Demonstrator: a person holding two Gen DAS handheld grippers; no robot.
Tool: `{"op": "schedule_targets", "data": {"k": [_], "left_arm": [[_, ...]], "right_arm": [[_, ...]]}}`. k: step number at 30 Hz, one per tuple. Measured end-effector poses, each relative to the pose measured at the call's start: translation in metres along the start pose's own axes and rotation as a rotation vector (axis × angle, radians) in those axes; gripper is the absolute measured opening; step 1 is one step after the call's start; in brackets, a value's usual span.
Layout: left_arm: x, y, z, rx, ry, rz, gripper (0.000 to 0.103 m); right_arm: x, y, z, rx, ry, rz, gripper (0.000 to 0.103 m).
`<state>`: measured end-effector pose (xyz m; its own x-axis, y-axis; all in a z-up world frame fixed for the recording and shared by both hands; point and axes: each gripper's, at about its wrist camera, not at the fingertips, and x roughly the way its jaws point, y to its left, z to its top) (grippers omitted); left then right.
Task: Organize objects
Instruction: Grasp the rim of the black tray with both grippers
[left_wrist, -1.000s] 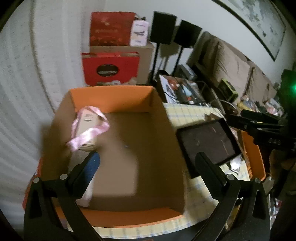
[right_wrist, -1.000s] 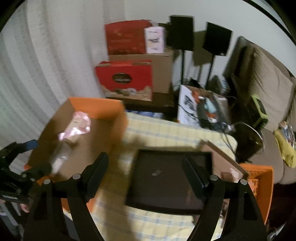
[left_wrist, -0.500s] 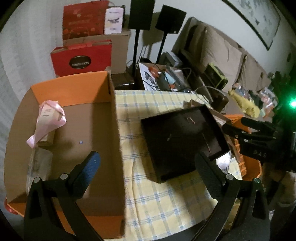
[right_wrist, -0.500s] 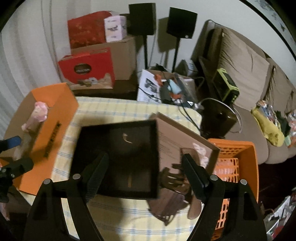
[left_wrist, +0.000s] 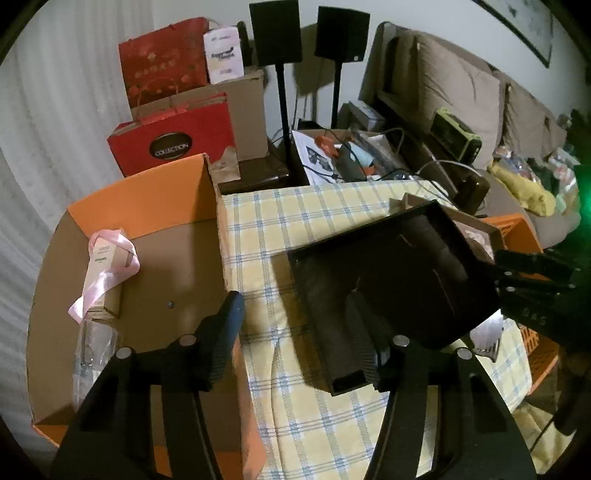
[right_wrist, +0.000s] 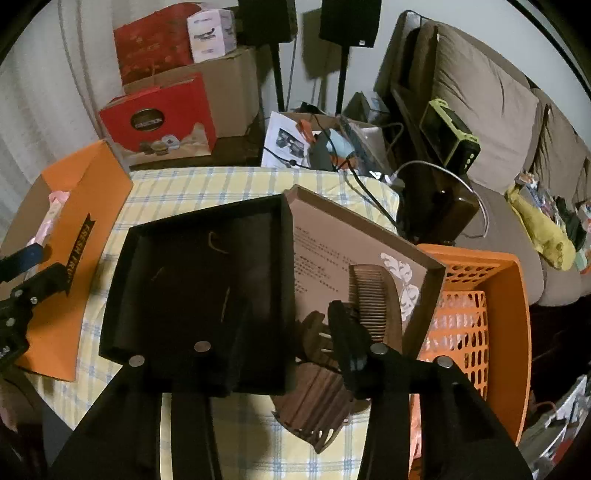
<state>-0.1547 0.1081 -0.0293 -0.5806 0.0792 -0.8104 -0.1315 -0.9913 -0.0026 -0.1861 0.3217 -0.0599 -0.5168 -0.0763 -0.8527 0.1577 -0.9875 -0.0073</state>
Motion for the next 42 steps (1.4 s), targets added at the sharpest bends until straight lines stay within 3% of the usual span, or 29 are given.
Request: {"op": "schedule_targets", "data": {"k": [4, 9, 12, 14, 21, 25, 28, 32, 37, 39, 42], "left_arm": [[-0.004, -0.009, 0.001, 0.007, -0.025, 0.003, 0.054], [0.012, -0.022, -0.005, 0.025, 0.041, -0.054, 0.054], [0.028, -0.014, -0.012, -0.002, 0.096, -0.042, 0.053], [0.026, -0.01, -0.016, 0.012, 0.078, -0.023, 0.049], [0.024, -0.009, -0.02, -0.002, 0.092, -0.009, 0.049], [0.029, -0.022, -0.021, -0.001, 0.107, -0.037, 0.056], [0.035, -0.032, -0.02, 0.002, 0.094, 0.0, 0.065], [0.041, -0.036, -0.017, -0.004, 0.071, 0.054, 0.066], [0.044, -0.037, -0.017, 0.006, 0.047, 0.075, 0.068], [0.044, -0.037, -0.016, 0.006, 0.045, 0.075, 0.068], [0.036, -0.04, -0.016, 0.014, 0.037, 0.039, 0.067]], "right_arm": [[0.007, -0.002, -0.002, 0.001, 0.008, 0.004, 0.04], [0.012, -0.003, -0.004, 0.005, 0.02, 0.005, 0.04], [0.014, -0.001, -0.006, -0.002, 0.022, 0.008, 0.04], [0.016, 0.0, -0.006, -0.003, 0.025, 0.009, 0.039], [0.017, 0.002, -0.006, -0.005, 0.021, 0.005, 0.032], [0.018, 0.0, -0.004, 0.002, 0.022, 0.008, 0.032], [0.019, -0.002, -0.003, 0.004, 0.025, 0.003, 0.032], [0.023, -0.004, -0.003, 0.006, 0.036, 0.002, 0.031], [0.027, -0.008, -0.006, 0.021, 0.039, 0.018, 0.025], [0.026, -0.009, -0.007, 0.028, 0.032, 0.01, 0.015], [0.025, -0.011, -0.009, 0.047, 0.032, 0.02, 0.013]]}}
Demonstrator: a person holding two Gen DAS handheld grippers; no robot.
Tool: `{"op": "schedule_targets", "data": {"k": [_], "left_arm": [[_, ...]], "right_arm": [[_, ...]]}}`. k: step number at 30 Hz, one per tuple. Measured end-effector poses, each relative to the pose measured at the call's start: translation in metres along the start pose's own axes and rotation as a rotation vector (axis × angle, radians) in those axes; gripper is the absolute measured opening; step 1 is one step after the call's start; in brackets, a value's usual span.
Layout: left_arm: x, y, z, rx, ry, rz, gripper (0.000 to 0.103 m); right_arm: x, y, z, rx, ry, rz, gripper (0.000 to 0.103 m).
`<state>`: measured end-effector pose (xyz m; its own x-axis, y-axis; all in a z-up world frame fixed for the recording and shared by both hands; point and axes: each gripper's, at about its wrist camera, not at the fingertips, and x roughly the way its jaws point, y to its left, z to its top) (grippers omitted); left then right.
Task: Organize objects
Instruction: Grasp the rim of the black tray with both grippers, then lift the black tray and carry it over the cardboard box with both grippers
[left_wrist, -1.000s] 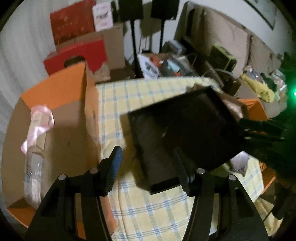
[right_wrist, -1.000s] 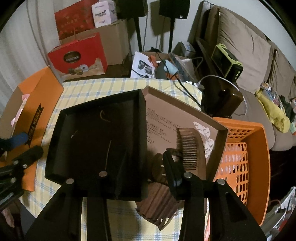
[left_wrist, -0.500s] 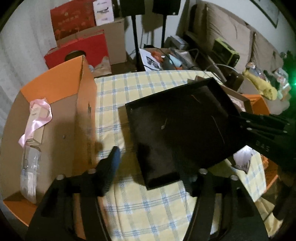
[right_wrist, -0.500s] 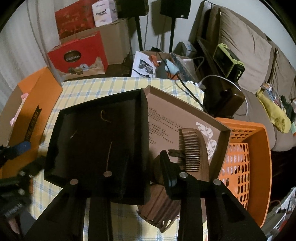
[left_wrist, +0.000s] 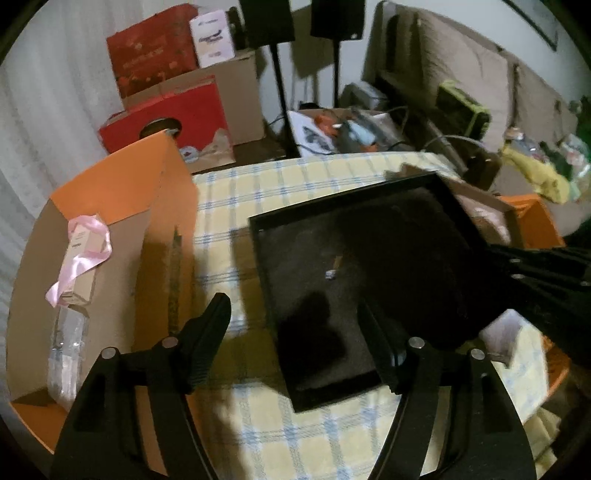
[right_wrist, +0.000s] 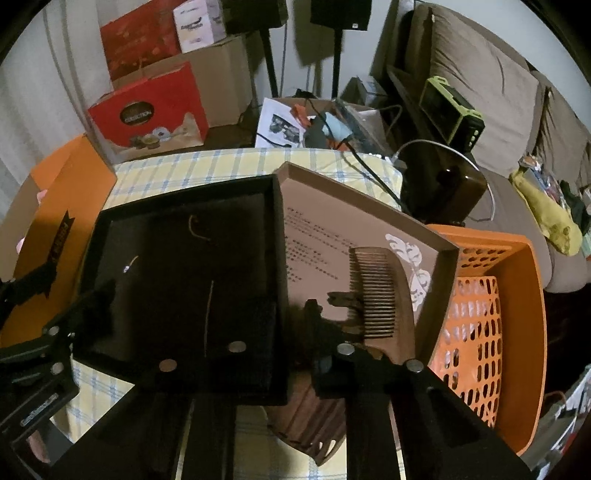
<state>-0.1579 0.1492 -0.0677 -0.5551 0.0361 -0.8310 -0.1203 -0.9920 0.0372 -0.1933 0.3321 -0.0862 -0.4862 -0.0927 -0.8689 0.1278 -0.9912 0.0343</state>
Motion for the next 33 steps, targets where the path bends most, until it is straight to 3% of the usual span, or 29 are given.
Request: {"op": "schedule_targets", "data": {"k": [5, 11, 13, 16, 20, 22, 23, 33], "left_arm": [[-0.022, -0.009, 0.004, 0.026, -0.088, 0.016, 0.066], [-0.005, 0.003, 0.006, -0.005, -0.007, 0.014, 0.065], [0.0, 0.013, 0.01, -0.032, 0.037, -0.02, 0.054], [0.009, 0.026, 0.017, -0.066, 0.127, -0.096, 0.047], [0.014, 0.034, 0.03, -0.057, 0.187, -0.111, 0.035], [0.019, 0.036, 0.034, -0.041, 0.222, -0.12, 0.019], [0.021, 0.038, 0.037, -0.046, 0.244, -0.147, 0.017], [0.033, 0.03, 0.038, -0.009, 0.287, -0.09, 0.02]], "right_arm": [[0.0, -0.002, -0.002, 0.02, 0.004, 0.004, 0.013], [0.001, -0.006, -0.001, 0.026, 0.011, 0.022, 0.013], [0.002, -0.009, -0.001, 0.042, 0.018, 0.039, 0.013], [0.003, -0.011, 0.0, 0.063, 0.026, 0.059, 0.013], [0.003, -0.012, 0.0, 0.07, 0.028, 0.063, 0.013], [0.004, -0.012, 0.0, 0.071, 0.029, 0.065, 0.013], [0.004, -0.012, 0.0, 0.071, 0.031, 0.066, 0.013], [0.003, -0.012, -0.001, 0.068, 0.03, 0.07, 0.013]]}}
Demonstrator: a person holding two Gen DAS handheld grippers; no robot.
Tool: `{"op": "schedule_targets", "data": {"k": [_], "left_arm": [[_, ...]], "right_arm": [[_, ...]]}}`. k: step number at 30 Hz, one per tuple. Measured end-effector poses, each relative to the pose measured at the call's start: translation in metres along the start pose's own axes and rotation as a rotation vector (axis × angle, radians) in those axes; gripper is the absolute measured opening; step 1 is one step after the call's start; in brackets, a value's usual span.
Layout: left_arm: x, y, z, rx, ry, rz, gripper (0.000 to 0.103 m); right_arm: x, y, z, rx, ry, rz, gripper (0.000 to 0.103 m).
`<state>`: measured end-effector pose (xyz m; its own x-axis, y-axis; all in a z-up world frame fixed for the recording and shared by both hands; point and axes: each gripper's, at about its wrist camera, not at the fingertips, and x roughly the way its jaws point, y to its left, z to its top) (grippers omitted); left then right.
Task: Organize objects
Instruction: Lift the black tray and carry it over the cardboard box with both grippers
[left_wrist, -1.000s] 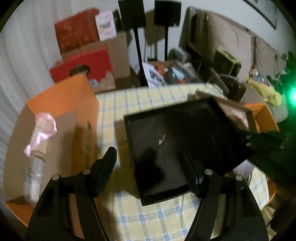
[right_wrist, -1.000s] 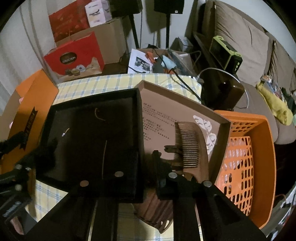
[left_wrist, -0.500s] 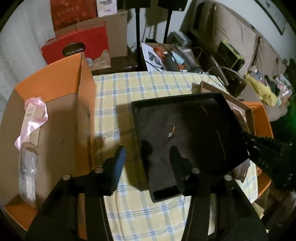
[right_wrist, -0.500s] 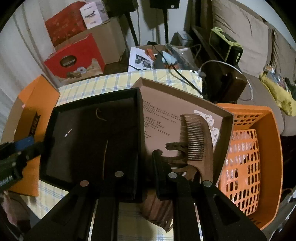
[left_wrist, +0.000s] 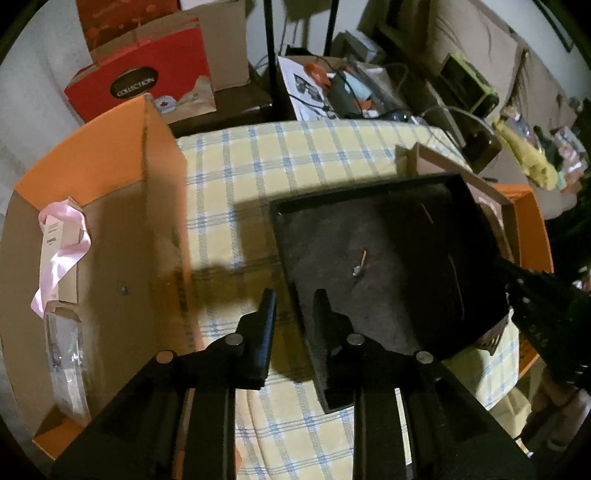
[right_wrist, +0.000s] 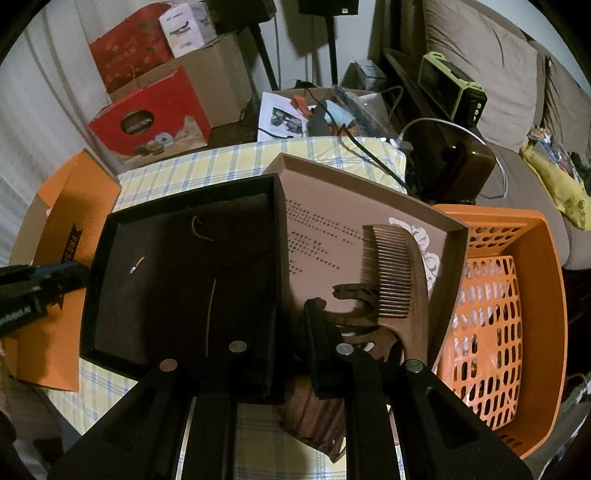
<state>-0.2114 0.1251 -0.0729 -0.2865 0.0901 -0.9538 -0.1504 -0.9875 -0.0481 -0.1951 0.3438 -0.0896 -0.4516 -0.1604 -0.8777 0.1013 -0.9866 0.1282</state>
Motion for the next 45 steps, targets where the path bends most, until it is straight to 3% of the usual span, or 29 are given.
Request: {"op": "schedule_targets", "data": {"k": [4, 8, 10, 14, 26, 34, 45], "left_arm": [[0.015, -0.011, -0.002, 0.026, 0.028, 0.017, 0.021], [0.016, -0.011, -0.005, 0.02, 0.003, 0.018, 0.02], [0.015, -0.008, -0.005, 0.011, -0.004, 0.023, 0.01], [0.013, 0.001, -0.007, -0.018, -0.009, -0.005, 0.007], [-0.053, 0.013, -0.005, -0.018, -0.164, -0.034, 0.008], [-0.104, 0.055, -0.013, -0.069, -0.265, -0.033, 0.009], [-0.132, 0.151, -0.04, -0.192, -0.299, 0.023, 0.009]], "right_arm": [[0.0, 0.0, 0.0, 0.001, 0.001, 0.002, 0.013], [0.0, 0.0, 0.001, 0.002, -0.002, 0.005, 0.012], [0.0, 0.001, 0.0, 0.007, -0.006, 0.028, 0.008], [-0.003, 0.005, -0.001, 0.01, -0.017, 0.029, 0.008], [-0.052, 0.027, 0.018, -0.022, -0.109, 0.034, 0.008], [-0.085, 0.083, 0.035, -0.134, -0.168, 0.055, 0.008], [-0.085, 0.175, 0.039, -0.264, -0.176, 0.153, 0.008]]}}
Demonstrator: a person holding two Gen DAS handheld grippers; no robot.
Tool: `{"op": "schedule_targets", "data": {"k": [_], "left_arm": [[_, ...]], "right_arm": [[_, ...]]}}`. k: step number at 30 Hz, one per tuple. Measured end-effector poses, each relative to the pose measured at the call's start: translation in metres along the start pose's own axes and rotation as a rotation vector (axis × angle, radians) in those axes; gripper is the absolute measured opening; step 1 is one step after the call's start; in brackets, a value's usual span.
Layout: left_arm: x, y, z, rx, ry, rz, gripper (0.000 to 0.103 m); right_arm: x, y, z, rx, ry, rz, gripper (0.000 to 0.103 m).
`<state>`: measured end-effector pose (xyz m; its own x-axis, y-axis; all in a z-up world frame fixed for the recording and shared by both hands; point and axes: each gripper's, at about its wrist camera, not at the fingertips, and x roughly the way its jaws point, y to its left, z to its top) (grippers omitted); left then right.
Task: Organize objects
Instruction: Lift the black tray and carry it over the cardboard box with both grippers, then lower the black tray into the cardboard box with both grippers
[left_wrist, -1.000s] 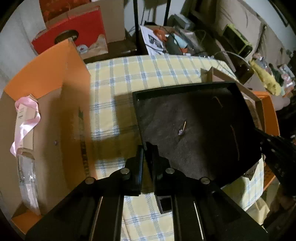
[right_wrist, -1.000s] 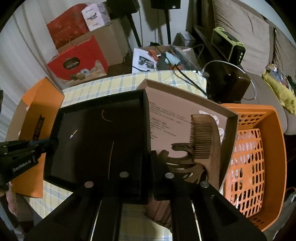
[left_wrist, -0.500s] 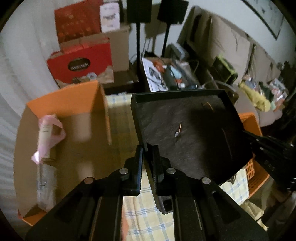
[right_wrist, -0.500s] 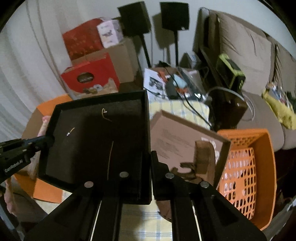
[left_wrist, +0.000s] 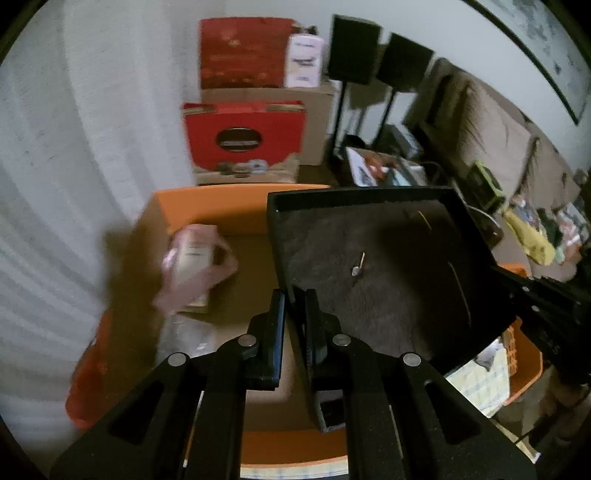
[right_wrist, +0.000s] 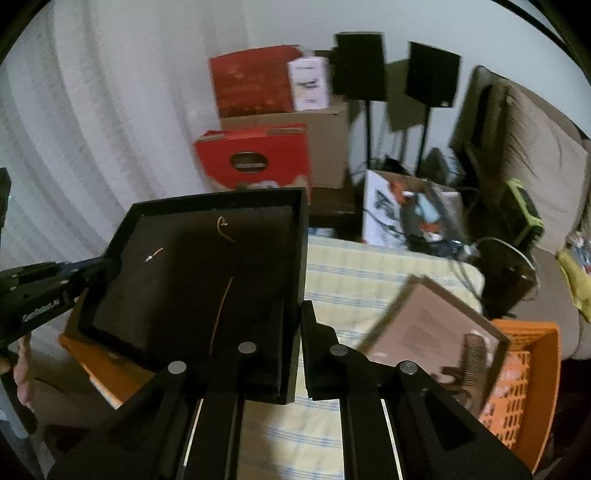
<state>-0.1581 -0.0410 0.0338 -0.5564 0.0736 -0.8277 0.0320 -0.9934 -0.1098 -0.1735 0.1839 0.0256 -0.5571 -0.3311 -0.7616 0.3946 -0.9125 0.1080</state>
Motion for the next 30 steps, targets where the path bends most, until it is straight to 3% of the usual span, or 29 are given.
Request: {"op": "schedule_targets", "data": {"k": [13, 30], "left_arm": [[-0.004, 0.085, -0.019, -0.115, -0.001, 0.055, 0.009], [0.029, 0.129, -0.064, -0.238, 0.039, 0.017, 0.016]], "right_arm": [[0.039, 0.077, 0.011, -0.105, 0.041, 0.048, 0.008], [0.118, 0.106, 0.04, -0.147, 0.116, 0.069, 0.007]]}}
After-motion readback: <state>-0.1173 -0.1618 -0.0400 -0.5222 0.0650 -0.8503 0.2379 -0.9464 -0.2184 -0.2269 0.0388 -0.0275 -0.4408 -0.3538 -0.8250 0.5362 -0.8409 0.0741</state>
